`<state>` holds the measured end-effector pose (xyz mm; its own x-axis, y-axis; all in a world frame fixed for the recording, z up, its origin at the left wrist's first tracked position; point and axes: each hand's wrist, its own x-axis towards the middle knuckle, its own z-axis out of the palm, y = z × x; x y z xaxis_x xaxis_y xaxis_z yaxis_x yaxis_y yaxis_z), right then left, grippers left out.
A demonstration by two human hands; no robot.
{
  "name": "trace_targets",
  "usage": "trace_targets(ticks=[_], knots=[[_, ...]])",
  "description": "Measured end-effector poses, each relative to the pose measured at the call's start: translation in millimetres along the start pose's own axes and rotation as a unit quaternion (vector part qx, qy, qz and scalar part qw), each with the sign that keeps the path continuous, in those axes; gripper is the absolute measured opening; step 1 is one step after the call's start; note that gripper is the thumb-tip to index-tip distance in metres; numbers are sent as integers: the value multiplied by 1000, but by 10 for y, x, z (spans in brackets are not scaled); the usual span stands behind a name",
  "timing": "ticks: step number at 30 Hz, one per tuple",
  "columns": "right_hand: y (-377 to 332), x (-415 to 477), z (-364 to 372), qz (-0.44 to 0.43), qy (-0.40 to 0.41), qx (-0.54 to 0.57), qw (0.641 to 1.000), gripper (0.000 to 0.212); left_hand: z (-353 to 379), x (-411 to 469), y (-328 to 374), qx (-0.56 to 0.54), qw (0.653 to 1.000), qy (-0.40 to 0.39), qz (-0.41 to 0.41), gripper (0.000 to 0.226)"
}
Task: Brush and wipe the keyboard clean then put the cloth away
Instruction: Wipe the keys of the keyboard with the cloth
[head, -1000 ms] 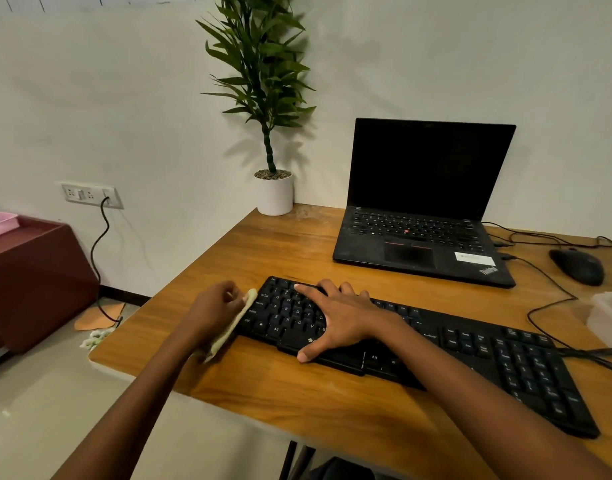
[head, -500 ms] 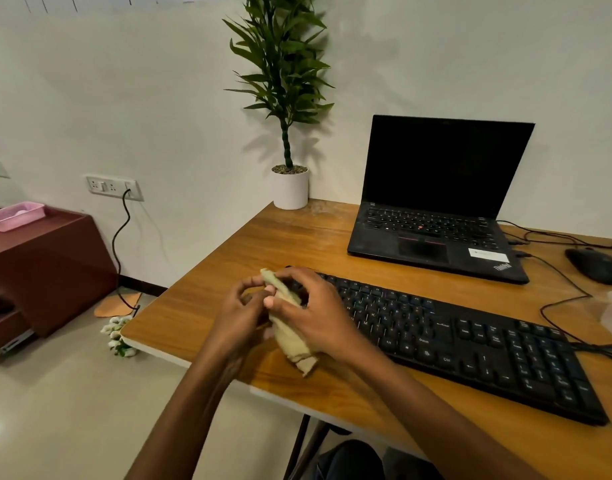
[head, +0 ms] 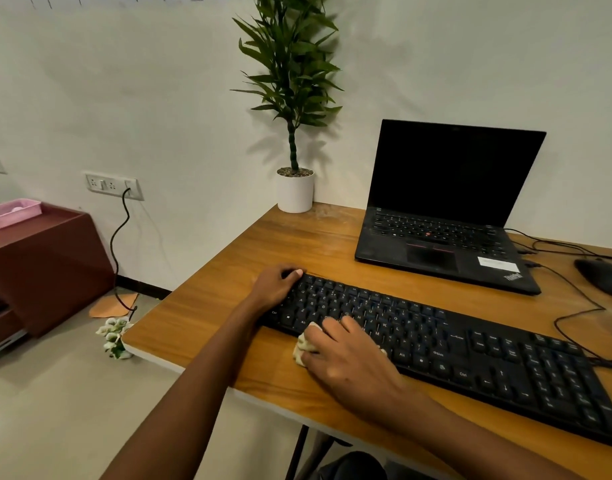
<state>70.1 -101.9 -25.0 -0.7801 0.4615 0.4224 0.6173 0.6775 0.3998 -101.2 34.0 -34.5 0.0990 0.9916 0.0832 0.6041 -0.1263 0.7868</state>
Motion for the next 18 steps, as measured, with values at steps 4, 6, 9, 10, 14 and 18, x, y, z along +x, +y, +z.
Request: trace_targets(ticks=[4,6,9,10,14,18], knots=[[-26,157,67,3,-5,4,1000,31,41,84,-115,-10,999,33,-1,21],[-90,329,112,12,-12,19,1000,31,44,74,-94,-24,999,37,-1,19],[-208,602,235,25,-22,19,999,18,32,55,-54,-51,998,31,10,20],[-247,670,276,24,-34,5,999,13,18,47,-47,-63,998,21,11,21],[-296,738,311,60,-49,-15,997,9,-36,20,-27,-58,998,-17,33,26],[-219,463,180,102,-46,7,994,8,-37,1,-23,-57,997,-20,41,29]])
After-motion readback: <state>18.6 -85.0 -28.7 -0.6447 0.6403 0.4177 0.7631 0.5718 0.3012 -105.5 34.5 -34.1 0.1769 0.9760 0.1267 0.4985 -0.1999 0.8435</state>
